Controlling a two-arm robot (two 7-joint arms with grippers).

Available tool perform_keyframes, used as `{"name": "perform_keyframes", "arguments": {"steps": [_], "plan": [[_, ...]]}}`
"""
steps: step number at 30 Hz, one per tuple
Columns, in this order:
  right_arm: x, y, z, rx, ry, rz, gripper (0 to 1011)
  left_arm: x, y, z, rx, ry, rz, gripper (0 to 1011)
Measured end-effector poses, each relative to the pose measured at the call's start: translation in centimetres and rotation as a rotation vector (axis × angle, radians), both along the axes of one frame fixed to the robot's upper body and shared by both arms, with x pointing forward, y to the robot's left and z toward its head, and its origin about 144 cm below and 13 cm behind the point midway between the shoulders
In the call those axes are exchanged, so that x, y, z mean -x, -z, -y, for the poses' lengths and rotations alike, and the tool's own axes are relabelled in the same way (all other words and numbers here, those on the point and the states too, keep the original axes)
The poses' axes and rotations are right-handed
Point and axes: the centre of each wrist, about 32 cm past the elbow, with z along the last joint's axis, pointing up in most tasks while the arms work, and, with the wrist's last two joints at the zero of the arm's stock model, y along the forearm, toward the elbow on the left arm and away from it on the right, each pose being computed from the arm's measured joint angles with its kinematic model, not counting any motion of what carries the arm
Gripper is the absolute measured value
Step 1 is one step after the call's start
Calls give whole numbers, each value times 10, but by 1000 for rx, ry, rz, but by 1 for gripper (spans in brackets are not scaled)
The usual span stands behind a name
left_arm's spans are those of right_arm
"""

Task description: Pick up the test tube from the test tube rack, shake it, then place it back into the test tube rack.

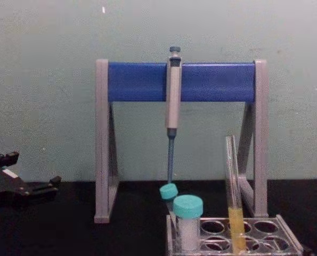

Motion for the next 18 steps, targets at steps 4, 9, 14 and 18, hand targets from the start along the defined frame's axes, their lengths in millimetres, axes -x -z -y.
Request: {"name": "perform_keyframes", "arguments": {"steps": [4,9,14,18], "plan": [[0,0,0,0,0,1,1000,0,0,0,0,0,0,1010],[0,0,0,-1,0,1,1000,0,0,0,0,0,0,1010],[0,0,0,-1,0,1,1000,0,0,0,0,0,0,1010],[0,0,0,-1,0,1,1000,0,0,0,0,0,0,1010]]}}
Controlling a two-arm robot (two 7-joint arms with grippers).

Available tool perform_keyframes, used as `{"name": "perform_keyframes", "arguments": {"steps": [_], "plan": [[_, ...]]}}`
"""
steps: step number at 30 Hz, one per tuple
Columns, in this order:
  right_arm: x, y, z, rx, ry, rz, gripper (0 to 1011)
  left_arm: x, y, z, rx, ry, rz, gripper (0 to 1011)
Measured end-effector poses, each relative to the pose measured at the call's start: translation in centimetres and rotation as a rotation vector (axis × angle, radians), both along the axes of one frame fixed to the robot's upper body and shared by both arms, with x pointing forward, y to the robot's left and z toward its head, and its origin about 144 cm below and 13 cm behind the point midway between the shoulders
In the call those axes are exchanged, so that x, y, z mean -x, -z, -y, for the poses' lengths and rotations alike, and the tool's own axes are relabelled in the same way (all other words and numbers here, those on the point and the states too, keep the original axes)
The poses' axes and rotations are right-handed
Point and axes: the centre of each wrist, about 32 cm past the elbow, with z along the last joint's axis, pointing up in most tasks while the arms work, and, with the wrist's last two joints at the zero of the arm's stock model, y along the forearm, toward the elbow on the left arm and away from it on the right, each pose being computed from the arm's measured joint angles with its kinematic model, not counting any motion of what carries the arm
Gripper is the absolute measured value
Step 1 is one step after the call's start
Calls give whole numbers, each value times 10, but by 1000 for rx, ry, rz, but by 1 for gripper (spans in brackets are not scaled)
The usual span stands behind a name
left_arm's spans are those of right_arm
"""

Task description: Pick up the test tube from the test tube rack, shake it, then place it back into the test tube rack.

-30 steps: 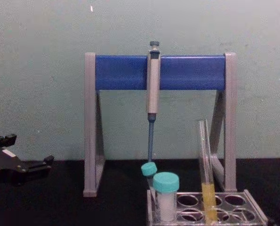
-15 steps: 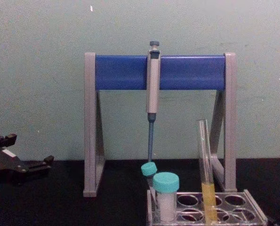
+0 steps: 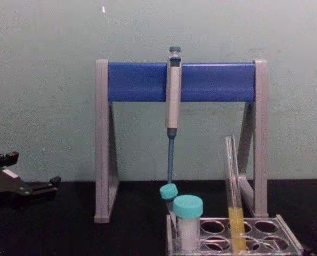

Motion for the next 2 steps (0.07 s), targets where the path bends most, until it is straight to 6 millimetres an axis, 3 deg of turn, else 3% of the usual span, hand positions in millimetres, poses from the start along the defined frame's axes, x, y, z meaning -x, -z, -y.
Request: {"name": "perform_keyframes", "arguments": {"steps": [2], "plan": [[0,0,0,0,0,0,1000,0,0,0,0,0,0,1010]]}}
